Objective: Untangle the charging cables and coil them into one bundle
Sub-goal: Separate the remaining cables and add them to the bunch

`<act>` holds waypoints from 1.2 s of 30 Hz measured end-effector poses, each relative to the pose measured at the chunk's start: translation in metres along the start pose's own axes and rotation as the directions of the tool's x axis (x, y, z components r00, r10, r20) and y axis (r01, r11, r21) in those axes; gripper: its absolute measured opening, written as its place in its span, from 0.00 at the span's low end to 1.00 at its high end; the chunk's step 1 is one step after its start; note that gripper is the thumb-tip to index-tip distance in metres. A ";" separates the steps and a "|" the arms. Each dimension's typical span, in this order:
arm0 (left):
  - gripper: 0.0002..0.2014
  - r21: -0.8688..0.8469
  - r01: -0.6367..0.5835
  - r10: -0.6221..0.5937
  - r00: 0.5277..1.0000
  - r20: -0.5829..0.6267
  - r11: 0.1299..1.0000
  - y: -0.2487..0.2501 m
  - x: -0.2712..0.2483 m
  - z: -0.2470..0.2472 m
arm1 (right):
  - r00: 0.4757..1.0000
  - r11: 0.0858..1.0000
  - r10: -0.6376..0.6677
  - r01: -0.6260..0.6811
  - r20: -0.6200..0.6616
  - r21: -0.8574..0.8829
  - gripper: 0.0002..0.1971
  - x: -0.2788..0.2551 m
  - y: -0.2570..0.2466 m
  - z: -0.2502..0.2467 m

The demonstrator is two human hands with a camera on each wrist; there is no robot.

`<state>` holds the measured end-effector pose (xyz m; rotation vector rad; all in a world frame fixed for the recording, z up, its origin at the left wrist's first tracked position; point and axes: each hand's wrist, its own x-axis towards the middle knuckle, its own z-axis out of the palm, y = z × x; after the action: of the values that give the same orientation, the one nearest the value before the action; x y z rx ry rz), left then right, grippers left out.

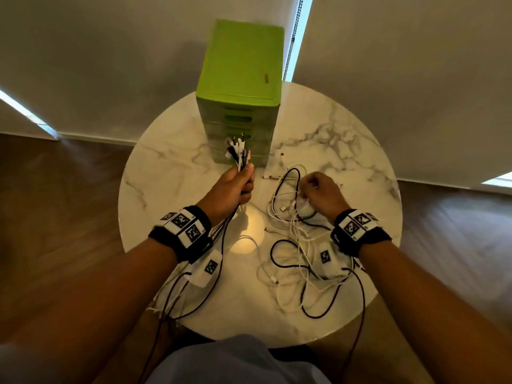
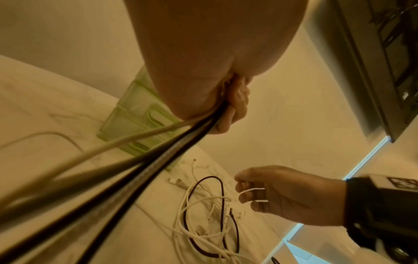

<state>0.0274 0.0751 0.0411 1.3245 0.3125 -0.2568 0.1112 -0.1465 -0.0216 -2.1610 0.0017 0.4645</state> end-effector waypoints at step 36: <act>0.20 0.045 -0.171 0.176 0.972 -0.156 0.984 -0.012 -0.012 0.055 | 0.941 0.746 -0.274 0.077 0.199 0.661 0.01 -0.086 -0.084 -0.018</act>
<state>0.0161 0.0189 0.0463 1.3970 0.3256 -0.0085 0.0513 -0.1246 0.0821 -1.3762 -0.1813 0.5621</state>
